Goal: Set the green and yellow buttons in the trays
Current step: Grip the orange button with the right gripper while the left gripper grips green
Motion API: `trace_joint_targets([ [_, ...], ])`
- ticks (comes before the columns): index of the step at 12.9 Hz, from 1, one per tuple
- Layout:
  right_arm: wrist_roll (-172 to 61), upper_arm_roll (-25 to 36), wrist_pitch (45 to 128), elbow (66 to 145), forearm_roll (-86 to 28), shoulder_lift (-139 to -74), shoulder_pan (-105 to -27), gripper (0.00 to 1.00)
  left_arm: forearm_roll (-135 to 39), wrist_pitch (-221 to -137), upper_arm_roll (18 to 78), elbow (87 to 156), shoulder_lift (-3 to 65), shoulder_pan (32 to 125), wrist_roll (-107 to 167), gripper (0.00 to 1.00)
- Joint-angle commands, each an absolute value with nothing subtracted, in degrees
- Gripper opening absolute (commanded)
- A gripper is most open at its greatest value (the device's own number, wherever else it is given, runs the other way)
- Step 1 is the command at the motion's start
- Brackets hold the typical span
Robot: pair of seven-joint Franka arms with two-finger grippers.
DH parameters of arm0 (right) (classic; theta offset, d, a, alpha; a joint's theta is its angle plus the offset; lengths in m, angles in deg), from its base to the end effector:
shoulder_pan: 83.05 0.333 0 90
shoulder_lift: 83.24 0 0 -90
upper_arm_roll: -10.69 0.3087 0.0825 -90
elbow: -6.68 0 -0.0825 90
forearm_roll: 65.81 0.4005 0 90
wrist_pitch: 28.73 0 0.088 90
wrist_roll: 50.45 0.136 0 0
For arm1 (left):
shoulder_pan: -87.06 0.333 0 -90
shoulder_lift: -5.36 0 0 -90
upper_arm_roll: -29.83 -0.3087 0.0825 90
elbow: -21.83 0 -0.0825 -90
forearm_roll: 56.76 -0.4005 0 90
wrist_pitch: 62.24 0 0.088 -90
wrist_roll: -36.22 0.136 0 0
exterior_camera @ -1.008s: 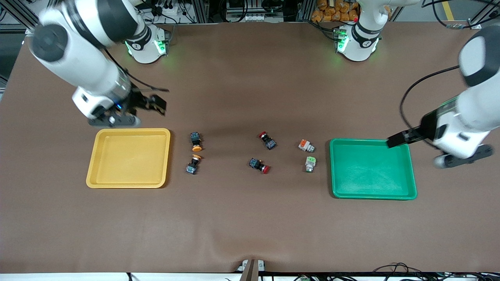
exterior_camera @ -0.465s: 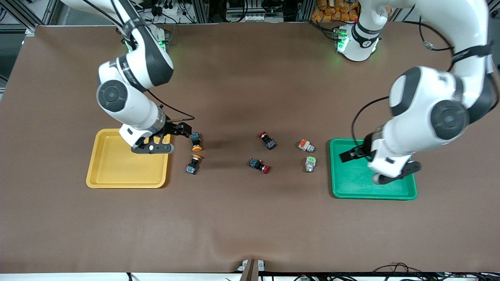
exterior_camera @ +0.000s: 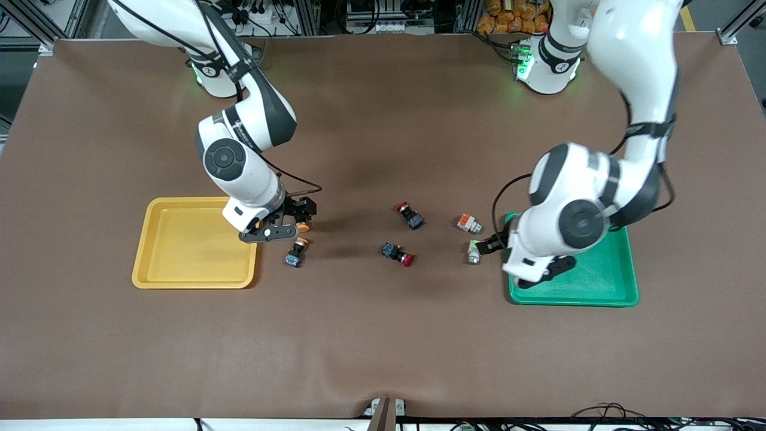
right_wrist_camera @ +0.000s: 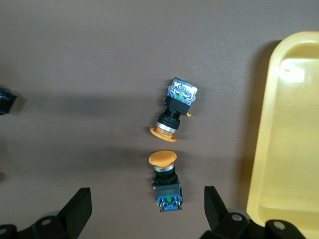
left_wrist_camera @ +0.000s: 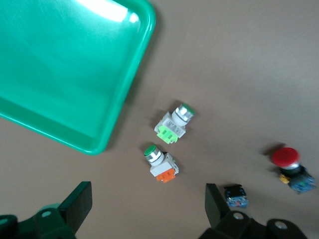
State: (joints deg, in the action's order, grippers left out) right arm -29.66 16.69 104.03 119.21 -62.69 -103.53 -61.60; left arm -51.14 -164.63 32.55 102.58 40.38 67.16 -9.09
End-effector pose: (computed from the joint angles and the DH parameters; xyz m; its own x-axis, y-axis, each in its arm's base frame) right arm 0.5517 0.2880 0.2474 0.9969 0.0737 -0.0283 0.0716 -0.9949 -0.0707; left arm 0.6397 -0.2735 0.2872 0.8752 0.4169 -0.2453 0.4092 -0.9086 -0.0841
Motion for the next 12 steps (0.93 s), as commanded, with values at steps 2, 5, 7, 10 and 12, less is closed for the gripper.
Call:
trace_joint_targets([
  [2,-28.92,16.14,113.20,127.17,-63.61,-101.97,-59.41,1.00,-50.96,-165.94,32.12,105.31,42.53,67.63,-12.92,1.00],
  [5,-29.27,15.97,115.57,128.50,-64.23,-102.31,-57.57,1.00,-51.22,-176.99,32.03,107.26,44.80,66.06,-12.39,1.00],
  [7,-29.36,15.88,119.08,128.67,-67.03,-104.42,-58.17,1.00,-55.85,-179.30,32.20,108.05,46.48,65.52,-3.58,1.00],
  [10,-29.89,15.62,122.53,129.99,-67.48,-105.30,-58.26,1.00,-55.97,-179.31,32.29,109.46,46.58,64.91,6.95,1.00],
  [12,-29.89,15.35,123.31,130.17,-69.05,-106.00,-58.88,1.00,-55.97,-180.27,32.47,109.46,48.24,64.03,7.04,1.00],
])
